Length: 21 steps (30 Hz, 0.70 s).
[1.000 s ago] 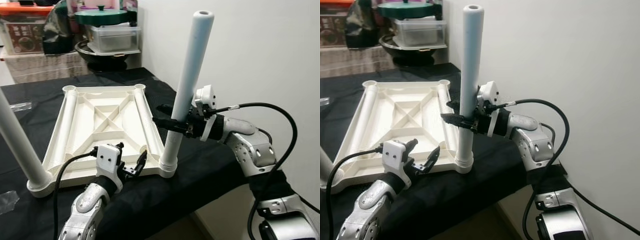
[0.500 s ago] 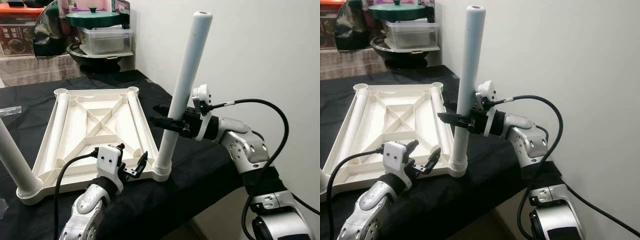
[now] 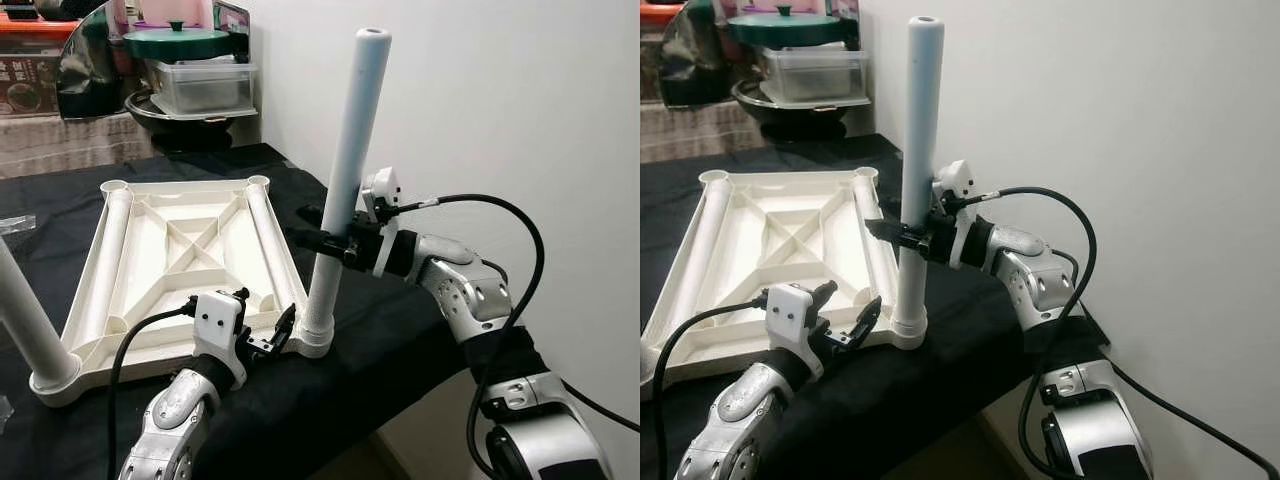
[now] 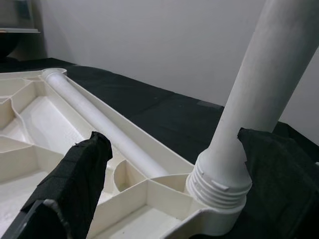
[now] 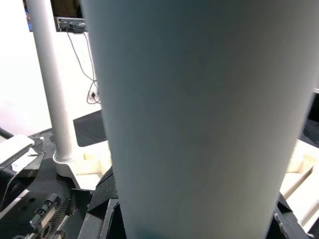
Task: Building children table
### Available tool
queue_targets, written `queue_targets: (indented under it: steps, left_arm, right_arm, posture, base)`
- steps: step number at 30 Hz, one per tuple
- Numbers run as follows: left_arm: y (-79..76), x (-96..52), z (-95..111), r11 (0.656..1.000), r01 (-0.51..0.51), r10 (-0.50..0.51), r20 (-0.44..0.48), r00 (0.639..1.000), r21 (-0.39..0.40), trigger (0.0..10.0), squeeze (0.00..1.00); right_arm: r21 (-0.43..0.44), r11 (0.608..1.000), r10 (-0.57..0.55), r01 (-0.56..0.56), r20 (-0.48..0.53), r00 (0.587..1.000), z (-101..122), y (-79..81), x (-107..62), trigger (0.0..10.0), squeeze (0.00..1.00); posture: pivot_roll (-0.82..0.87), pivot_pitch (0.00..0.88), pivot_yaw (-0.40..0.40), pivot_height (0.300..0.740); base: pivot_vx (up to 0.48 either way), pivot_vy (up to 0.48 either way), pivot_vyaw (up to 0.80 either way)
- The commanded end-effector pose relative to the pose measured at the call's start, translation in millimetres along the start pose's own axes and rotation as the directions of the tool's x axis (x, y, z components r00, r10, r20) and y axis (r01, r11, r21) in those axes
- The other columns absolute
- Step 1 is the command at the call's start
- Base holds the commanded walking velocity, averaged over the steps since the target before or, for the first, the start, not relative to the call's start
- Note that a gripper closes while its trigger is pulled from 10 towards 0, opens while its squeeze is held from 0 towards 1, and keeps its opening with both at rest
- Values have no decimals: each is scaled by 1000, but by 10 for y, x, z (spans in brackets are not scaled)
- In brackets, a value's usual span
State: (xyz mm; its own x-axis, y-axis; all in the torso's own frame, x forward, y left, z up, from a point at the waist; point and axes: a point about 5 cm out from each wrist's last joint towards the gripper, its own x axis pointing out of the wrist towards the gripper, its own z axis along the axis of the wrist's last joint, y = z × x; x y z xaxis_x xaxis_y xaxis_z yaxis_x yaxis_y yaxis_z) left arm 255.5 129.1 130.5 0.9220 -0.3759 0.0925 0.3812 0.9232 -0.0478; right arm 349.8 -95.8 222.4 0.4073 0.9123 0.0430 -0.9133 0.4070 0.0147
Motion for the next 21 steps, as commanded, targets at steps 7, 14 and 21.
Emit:
queue_targets:
  steps: [7,14,21]
  left_arm:
    - [-15,2,0,1000,-1,1,7,1000,7,10000,0]
    - [38,-32,-17,999,-38,38,1,999,24,10000,0]
    - [50,-21,-19,999,-43,43,0,999,20,10000,0]
  right_arm:
    - [100,985,-129,140,-108,986,-426,-62,-3,10000,0]
    - [-192,980,39,-45,-34,999,-152,264,-110,10000,0]
    - [-299,947,104,-117,-59,993,-170,573,-182,10000,0]
  posture:
    - [0,0,-111,740]
    - [-7,0,-107,740]
    - [-31,0,-87,740]
  base:
    - [0,0,0]
    - [0,0,0]
    - [0,0,0]
